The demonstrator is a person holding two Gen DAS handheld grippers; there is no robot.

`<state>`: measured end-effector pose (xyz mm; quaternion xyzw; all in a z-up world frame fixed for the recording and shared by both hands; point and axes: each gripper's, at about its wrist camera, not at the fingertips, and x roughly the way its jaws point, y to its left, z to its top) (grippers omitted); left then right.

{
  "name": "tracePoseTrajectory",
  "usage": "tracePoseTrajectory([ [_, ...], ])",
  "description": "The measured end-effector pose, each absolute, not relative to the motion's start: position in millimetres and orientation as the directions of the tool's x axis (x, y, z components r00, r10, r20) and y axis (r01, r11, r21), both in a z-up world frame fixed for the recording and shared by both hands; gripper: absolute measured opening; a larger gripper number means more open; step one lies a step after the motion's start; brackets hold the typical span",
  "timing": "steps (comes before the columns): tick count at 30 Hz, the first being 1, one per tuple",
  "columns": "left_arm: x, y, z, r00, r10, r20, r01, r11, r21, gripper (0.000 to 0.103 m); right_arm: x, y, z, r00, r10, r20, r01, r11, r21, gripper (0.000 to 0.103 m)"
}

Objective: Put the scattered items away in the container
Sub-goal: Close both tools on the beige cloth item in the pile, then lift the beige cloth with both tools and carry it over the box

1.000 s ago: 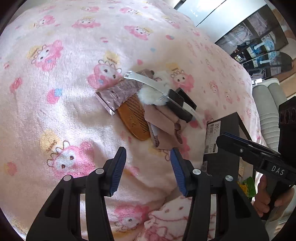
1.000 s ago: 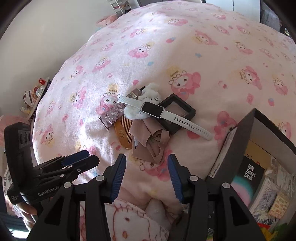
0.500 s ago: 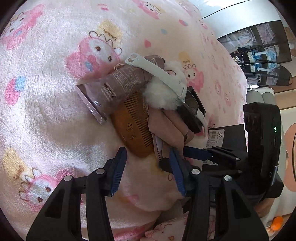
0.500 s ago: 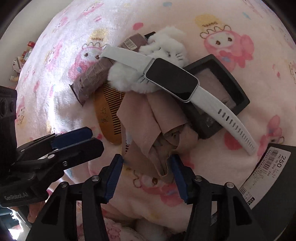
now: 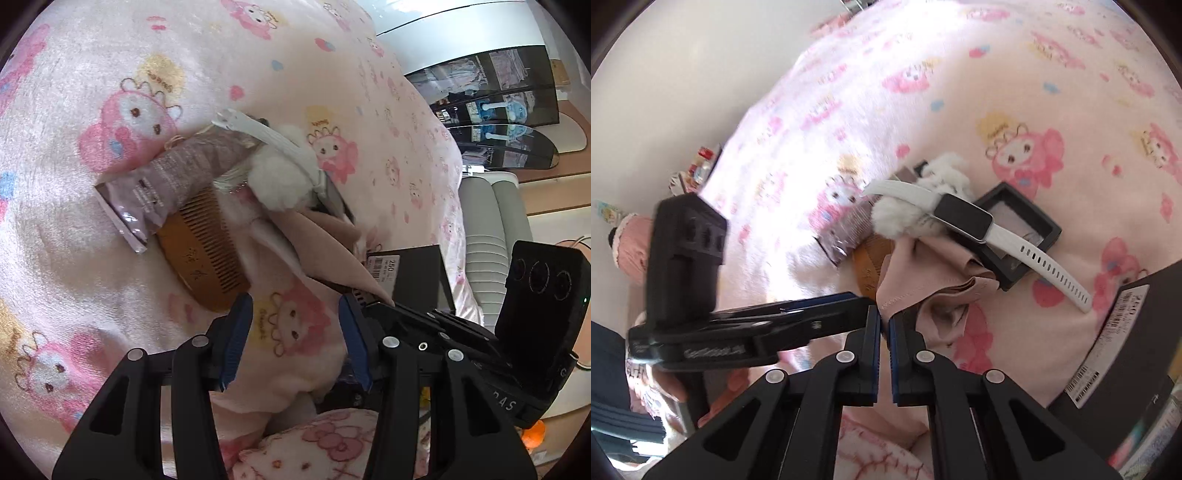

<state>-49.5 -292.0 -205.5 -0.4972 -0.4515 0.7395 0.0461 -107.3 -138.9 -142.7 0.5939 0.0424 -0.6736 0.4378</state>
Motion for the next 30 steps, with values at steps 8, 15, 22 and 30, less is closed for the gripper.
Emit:
tracePoseTrajectory([
  [8,-59,-263,-150,-0.556,0.605,-0.569,0.239,-0.540,-0.807,0.049,-92,-86,-68,-0.027,-0.651,-0.759,0.657,-0.584,0.477,0.002],
  [15,-73,-183,-109,-0.495,0.635,-0.594,0.113,-0.630,-0.768,0.049,-86,8,-32,-0.159,-0.713,-0.683,0.570,-0.632,0.526,0.002],
  [22,-87,-96,-101,-0.427,0.549,-0.719,0.058,-0.776,-0.628,0.049,-76,102,-42,-0.273,-0.683,-0.677,0.437,-0.715,0.545,0.002],
  [30,-76,-96,-114,-0.425,0.318,-0.847,0.213,-0.875,-0.435,0.064,-72,133,-70,-0.287,-0.647,-0.707,0.381,-0.754,0.535,0.003],
])
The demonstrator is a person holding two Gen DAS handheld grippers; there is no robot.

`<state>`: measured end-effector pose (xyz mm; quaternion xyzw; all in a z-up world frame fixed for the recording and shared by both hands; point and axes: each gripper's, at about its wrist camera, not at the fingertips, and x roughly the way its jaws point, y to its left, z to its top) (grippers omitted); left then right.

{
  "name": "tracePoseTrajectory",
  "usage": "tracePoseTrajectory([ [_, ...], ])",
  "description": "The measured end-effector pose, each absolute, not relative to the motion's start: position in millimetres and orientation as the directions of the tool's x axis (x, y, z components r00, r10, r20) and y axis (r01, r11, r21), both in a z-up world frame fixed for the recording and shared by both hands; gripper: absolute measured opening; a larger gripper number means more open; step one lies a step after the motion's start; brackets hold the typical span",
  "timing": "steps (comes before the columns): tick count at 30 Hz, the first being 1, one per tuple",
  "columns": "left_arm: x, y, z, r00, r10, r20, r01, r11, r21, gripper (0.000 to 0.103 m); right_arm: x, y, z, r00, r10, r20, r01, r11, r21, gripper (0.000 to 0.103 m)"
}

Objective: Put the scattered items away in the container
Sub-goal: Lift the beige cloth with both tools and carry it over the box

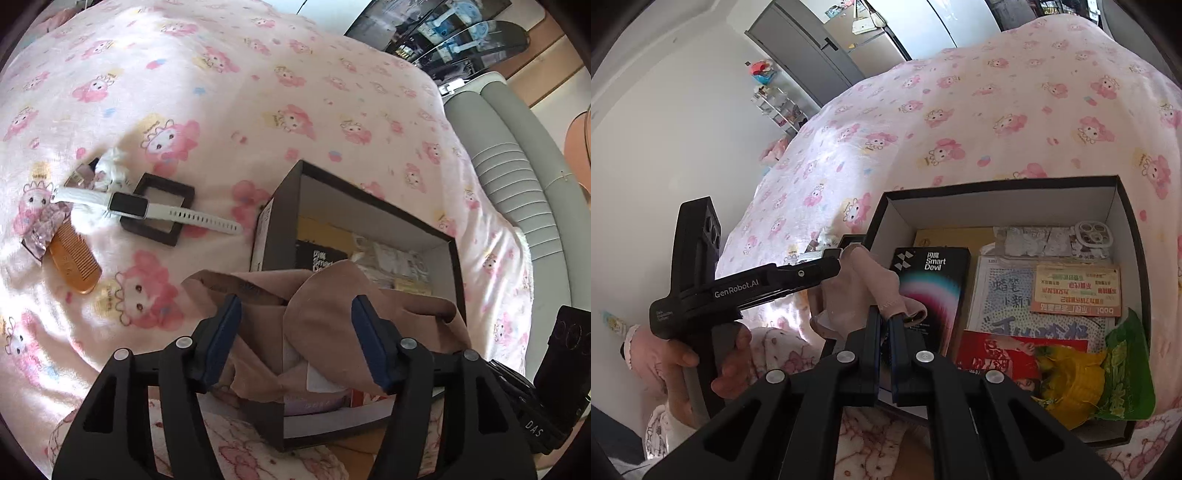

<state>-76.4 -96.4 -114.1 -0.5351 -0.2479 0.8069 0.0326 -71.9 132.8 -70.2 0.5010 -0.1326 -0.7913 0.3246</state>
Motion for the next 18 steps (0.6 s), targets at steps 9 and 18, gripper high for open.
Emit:
tracePoseTrajectory([
  [9,-70,-98,-131,-0.408,0.330,-0.851,0.229,-0.866,-0.445,0.038,-71,149,-92,-0.243,-0.717,-0.653,0.297,-0.696,0.654,0.002],
  [18,-57,-92,-112,-0.528,0.378,-0.760,0.105,-0.859,-0.500,0.008,-64,144,-99,-0.246,-0.674,-0.697,0.312,-0.736,0.601,0.003],
])
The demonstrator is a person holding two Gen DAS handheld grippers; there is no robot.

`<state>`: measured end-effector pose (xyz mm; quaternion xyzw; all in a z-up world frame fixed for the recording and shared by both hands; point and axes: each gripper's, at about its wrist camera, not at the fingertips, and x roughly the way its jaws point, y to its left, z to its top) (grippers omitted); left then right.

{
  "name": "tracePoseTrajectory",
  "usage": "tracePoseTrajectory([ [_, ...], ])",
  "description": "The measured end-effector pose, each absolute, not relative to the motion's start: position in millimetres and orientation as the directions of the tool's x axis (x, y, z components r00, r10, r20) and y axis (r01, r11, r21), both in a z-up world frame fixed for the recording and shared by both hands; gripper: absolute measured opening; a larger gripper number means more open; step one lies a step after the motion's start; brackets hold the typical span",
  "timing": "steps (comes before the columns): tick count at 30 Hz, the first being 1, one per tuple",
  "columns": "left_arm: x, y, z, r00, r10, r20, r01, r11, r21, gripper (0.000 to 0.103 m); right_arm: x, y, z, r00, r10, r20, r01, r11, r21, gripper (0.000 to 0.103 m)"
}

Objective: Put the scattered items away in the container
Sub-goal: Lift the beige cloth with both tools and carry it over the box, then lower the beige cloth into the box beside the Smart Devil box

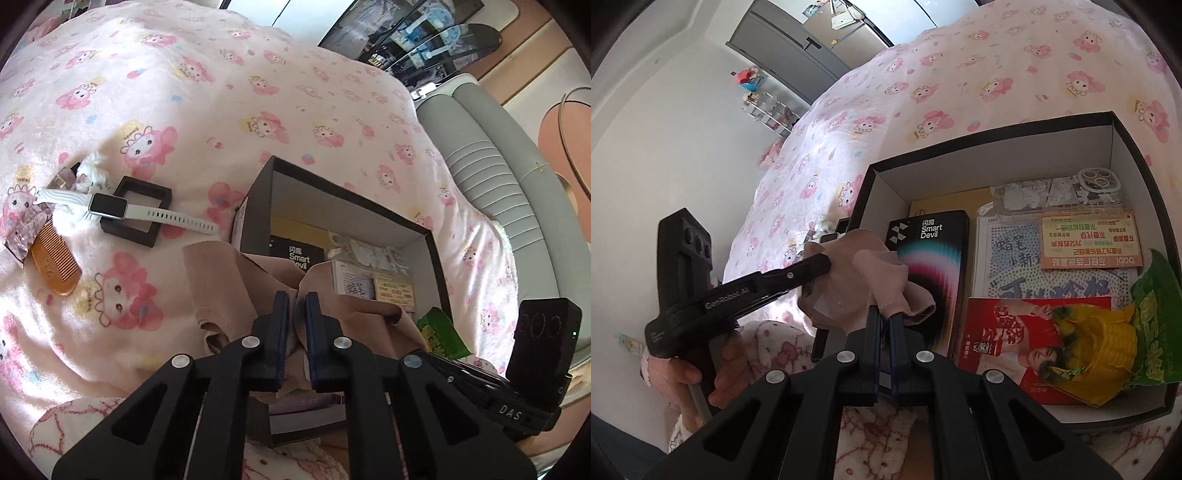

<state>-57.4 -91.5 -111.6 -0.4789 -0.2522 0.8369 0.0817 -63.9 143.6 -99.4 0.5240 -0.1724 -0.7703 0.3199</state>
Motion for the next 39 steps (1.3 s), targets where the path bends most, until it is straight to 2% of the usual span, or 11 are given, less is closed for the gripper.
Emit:
tracePoseTrajectory([
  [5,-50,-106,-108,-0.573,0.275,-0.772,0.212,-0.860,-0.464,0.011,-62,147,-99,-0.270,-0.655,-0.705,0.303,-0.753,0.583,0.003],
  [6,-51,-108,-111,-0.563,0.279,-0.778,0.221,-0.856,-0.467,0.023,-61,145,-100,-0.270,-0.654,-0.707,0.306,-0.754,0.581,0.003],
  [7,-54,-109,-115,-0.541,0.289,-0.790,0.230,-0.853,-0.469,0.045,-60,142,-103,-0.264,-0.654,-0.709,0.307,-0.754,0.581,0.003],
  [9,-59,-110,-120,-0.509,0.301,-0.806,0.246,-0.847,-0.471,0.064,-59,137,-111,-0.241,-0.653,-0.718,0.299,-0.753,0.586,0.003],
  [12,-63,-106,-129,-0.463,0.303,-0.833,0.257,-0.853,-0.454,0.065,-57,127,-121,-0.199,-0.653,-0.731,0.292,-0.751,0.592,0.003],
  [14,-65,-98,-134,-0.431,0.289,-0.855,0.259,-0.868,-0.424,0.059,-55,122,-125,-0.183,-0.665,-0.724,0.295,-0.740,0.605,0.003],
  [16,-67,-88,-133,-0.430,0.280,-0.858,0.222,-0.889,-0.401,0.024,-55,118,-131,-0.170,-0.662,-0.730,0.286,-0.742,0.607,0.003],
  [19,-61,-76,-123,-0.479,0.240,-0.845,0.147,-0.926,-0.347,0.008,-58,116,-143,-0.143,-0.637,-0.757,0.244,-0.764,0.597,0.004],
  [24,-54,-69,-112,-0.489,0.339,-0.804,0.050,-0.909,-0.413,0.005,-65,127,-145,-0.142,-0.637,-0.758,0.209,-0.767,0.606,0.005],
  [32,-92,-2,-85,-0.486,0.410,-0.772,-0.090,-0.902,-0.422,0.005,-66,167,-128,-0.259,-0.662,-0.703,0.239,-0.749,0.618,0.005],
  [39,-120,35,-43,-0.522,0.513,-0.681,-0.179,-0.847,-0.501,0.005,-71,196,-119,-0.294,-0.666,-0.686,0.184,-0.744,0.643,0.005],
])
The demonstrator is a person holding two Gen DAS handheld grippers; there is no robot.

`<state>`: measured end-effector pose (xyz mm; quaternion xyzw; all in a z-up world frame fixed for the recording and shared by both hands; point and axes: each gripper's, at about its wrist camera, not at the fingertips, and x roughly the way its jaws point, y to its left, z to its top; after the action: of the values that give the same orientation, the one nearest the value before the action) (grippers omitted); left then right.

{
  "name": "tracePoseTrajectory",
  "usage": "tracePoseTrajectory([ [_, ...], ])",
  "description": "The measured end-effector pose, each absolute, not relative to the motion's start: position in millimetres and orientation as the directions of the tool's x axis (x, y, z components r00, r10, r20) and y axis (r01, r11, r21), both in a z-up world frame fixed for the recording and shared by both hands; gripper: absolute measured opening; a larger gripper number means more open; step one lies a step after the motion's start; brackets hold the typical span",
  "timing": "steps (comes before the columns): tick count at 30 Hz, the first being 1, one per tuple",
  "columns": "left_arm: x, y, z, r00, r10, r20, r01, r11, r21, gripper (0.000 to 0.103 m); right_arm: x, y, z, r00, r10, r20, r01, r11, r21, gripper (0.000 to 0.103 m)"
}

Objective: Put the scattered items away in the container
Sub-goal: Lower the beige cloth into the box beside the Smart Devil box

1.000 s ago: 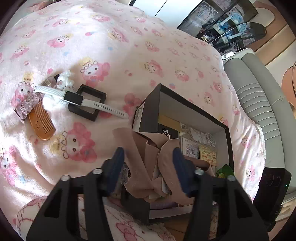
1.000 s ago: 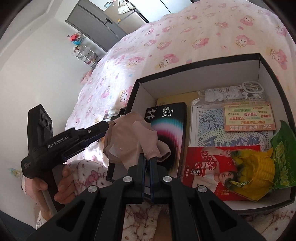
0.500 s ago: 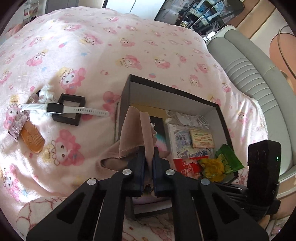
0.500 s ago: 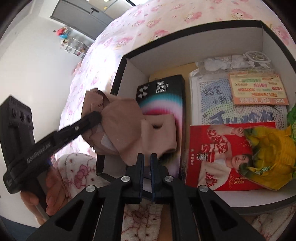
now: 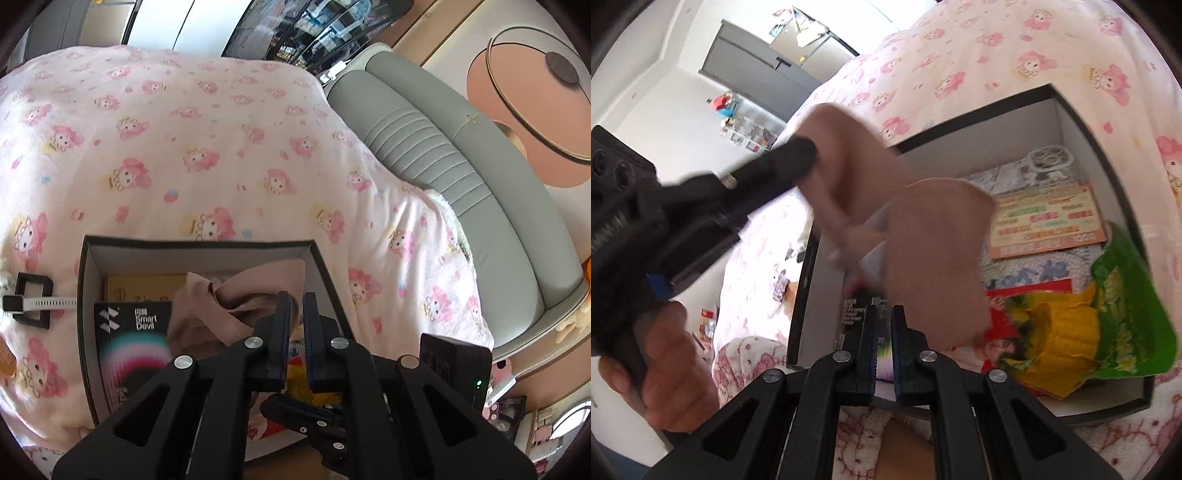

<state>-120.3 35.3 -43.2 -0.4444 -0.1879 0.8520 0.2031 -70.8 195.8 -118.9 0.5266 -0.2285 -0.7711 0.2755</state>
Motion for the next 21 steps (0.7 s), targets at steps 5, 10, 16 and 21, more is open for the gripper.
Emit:
tracePoseTrajectory([
  [5,-140,22,-73,-0.483,0.412,-0.773,-0.066,-0.897,-0.437,0.005,-79,218,-112,-0.349,-0.619,-0.704,0.145,-0.777,0.612,0.005],
  [10,-161,25,-133,-0.321,0.399,-0.859,-0.042,-0.912,-0.408,0.037,-78,237,-123,-0.339,-0.571,-0.747,0.081,-0.809,0.582,0.005],
  [16,-204,42,-183,-0.214,0.353,-0.911,-0.009,-0.933,-0.360,0.061,-89,241,-115,-0.336,-0.536,-0.774,0.079,-0.835,0.544,0.006],
  [21,-203,35,-193,-0.224,0.362,-0.905,0.009,-0.928,-0.373,0.014,-93,234,-133,-0.299,-0.548,-0.781,0.044,-0.825,0.563,0.008],
])
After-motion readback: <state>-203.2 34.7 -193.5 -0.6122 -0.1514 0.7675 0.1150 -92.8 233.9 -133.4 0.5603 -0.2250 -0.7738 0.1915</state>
